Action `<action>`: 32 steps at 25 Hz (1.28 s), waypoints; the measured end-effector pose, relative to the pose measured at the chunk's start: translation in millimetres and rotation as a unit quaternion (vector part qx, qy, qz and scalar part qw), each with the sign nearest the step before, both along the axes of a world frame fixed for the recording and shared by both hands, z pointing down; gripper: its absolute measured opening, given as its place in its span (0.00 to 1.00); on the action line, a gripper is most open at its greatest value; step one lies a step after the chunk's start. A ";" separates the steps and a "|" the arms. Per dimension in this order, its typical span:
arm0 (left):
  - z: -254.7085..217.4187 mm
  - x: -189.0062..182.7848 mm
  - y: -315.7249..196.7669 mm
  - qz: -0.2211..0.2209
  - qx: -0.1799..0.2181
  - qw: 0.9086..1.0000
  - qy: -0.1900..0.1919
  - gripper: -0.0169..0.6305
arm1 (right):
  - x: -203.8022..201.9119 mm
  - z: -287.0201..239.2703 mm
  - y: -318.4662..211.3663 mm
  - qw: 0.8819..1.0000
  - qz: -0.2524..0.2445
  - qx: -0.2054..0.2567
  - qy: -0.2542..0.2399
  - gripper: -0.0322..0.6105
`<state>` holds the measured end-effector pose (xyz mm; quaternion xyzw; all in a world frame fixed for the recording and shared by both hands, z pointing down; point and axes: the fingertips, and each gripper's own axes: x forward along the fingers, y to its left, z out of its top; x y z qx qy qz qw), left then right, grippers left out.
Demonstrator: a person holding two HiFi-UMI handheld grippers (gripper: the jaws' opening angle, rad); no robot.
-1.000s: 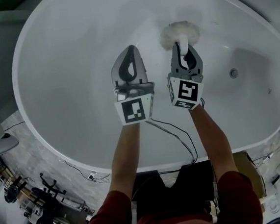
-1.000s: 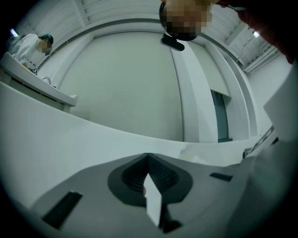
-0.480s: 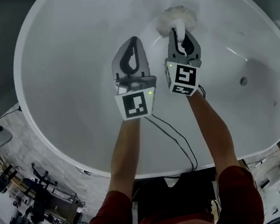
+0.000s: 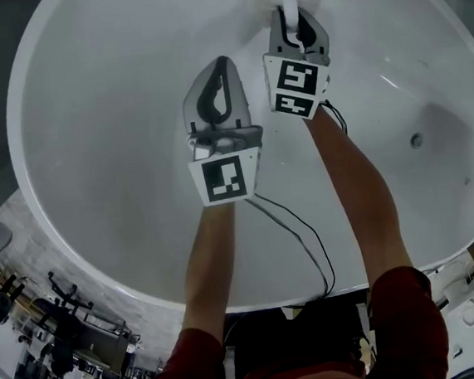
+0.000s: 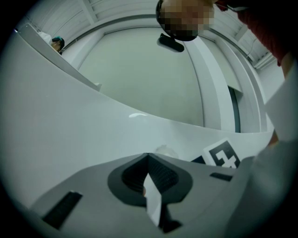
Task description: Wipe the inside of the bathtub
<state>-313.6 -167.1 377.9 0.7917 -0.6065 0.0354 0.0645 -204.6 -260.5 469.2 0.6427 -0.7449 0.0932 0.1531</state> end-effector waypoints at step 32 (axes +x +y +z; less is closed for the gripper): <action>4.5 132.5 37.1 0.064 0.001 0.998 -0.016 0.05 | 160.3 15.9 45.1 0.998 0.063 -0.013 0.025 0.19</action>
